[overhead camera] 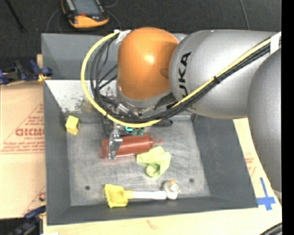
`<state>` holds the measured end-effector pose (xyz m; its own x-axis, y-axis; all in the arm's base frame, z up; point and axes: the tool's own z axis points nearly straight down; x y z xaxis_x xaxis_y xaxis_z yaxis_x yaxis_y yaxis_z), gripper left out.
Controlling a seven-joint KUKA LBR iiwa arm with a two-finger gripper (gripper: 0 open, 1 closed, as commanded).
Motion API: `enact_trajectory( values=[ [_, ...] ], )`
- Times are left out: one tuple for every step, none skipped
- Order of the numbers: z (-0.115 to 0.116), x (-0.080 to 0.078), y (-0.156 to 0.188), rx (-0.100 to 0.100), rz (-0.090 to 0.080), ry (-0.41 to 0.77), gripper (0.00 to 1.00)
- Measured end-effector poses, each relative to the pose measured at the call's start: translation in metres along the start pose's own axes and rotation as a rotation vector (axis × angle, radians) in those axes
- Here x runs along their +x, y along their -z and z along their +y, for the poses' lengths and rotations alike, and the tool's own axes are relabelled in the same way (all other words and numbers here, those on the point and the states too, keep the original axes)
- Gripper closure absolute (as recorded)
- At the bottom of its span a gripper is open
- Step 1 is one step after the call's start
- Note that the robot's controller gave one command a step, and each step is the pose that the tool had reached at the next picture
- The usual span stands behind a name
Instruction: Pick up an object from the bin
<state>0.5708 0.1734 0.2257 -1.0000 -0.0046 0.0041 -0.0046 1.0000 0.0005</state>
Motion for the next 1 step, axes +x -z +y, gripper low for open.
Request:
enact_trajectory(
  values=[
    [-0.0009, -0.0016, 0.0043, -0.001, -0.007, -0.003, 0.00]
  ],
)
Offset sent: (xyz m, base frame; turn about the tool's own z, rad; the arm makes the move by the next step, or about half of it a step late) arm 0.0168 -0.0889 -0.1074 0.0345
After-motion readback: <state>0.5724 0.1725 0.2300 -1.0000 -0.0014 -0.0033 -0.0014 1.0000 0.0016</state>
